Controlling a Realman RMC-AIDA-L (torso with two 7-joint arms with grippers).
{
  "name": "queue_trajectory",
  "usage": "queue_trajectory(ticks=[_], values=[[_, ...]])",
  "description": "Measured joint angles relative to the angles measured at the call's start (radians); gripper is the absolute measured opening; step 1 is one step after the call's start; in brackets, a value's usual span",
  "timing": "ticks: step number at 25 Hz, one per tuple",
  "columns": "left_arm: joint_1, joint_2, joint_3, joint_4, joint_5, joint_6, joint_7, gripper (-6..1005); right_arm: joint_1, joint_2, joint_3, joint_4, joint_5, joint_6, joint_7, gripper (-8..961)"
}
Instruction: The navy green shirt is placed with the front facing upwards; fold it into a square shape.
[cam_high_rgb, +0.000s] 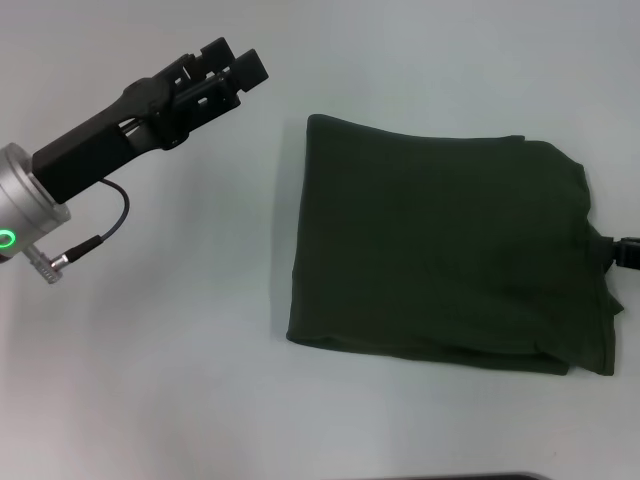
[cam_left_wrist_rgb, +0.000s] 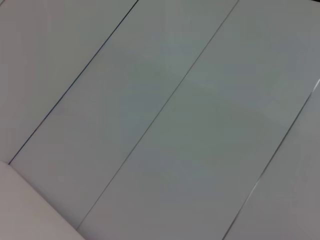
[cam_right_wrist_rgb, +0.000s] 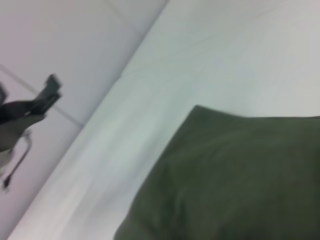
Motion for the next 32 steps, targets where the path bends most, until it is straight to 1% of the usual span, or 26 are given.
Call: queue_trajectory(ticks=[5, 11, 14, 17, 19, 24, 26, 29, 32], values=[[-0.001, 0.000, 0.004, 0.000, -0.005, 0.002, 0.000, 920, -0.003, -0.001, 0.037, 0.000, 0.001, 0.034, 0.022, 70], [-0.003, 0.001, 0.007, 0.000, -0.006, 0.001, 0.000, 920, 0.008, -0.007, 0.175, 0.003, 0.021, 0.035, 0.047, 75], [-0.002, 0.002, 0.007, 0.000, -0.006, 0.001, 0.000, 920, 0.010, -0.008, 0.211, 0.008, 0.074, 0.036, 0.063, 85], [0.000, 0.003, 0.007, 0.001, -0.006, 0.005, 0.000, 919, 0.010, -0.012, 0.213, 0.004, 0.116, 0.037, 0.096, 182], [0.001, 0.004, 0.007, 0.002, -0.006, 0.006, 0.000, 919, 0.011, -0.022, 0.210, 0.001, 0.128, 0.037, 0.125, 247], [0.001, 0.005, 0.006, 0.006, -0.005, 0.009, 0.000, 919, 0.016, -0.065, 0.201, 0.000, 0.127, 0.037, 0.207, 403], [0.001, 0.006, 0.005, 0.008, -0.005, 0.009, 0.000, 919, 0.017, -0.077, 0.192, 0.000, 0.127, 0.037, 0.235, 466], [0.001, 0.006, 0.004, 0.009, -0.005, 0.009, 0.001, 920, 0.019, -0.086, 0.153, 0.000, 0.124, 0.047, 0.282, 568], [0.000, 0.007, 0.003, 0.010, -0.005, 0.009, 0.003, 920, 0.016, -0.091, 0.091, -0.001, 0.114, 0.090, 0.343, 689]])
